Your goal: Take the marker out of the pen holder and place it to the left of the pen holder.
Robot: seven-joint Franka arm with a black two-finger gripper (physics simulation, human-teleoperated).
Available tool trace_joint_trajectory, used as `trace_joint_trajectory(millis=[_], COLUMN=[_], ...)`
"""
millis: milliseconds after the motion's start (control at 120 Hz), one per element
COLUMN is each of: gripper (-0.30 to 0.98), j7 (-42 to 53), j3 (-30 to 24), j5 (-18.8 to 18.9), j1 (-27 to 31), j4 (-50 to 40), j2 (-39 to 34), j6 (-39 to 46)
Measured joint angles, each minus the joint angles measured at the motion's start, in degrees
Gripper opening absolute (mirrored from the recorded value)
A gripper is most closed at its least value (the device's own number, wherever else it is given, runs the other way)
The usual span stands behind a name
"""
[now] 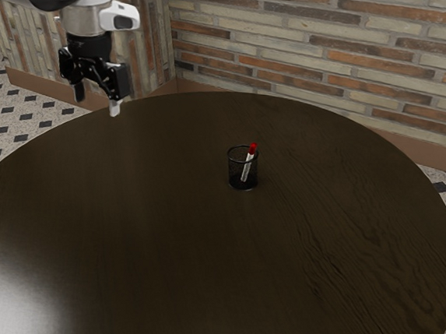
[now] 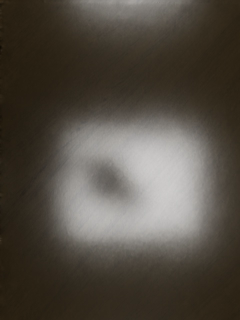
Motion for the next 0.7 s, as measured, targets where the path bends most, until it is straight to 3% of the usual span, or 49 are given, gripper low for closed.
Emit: trace_joint_trajectory(millis=[167,333,467,700], gripper=[0.69,0.69,0.69,0.69], j7=[0.52,0.58,-0.51,-1.96], j3=[-0.09,-0.52,-0.62,-2.63], j5=[0.93,-0.43,-2.19,-3.21], j1=[0.87,0.01,-1.71,-2.98], j4=[0.31,7.66,19.78,30.28], j2=[1.68,18.5,32.27,44.87], j6=[0.15,11.66,18.75,30.26])
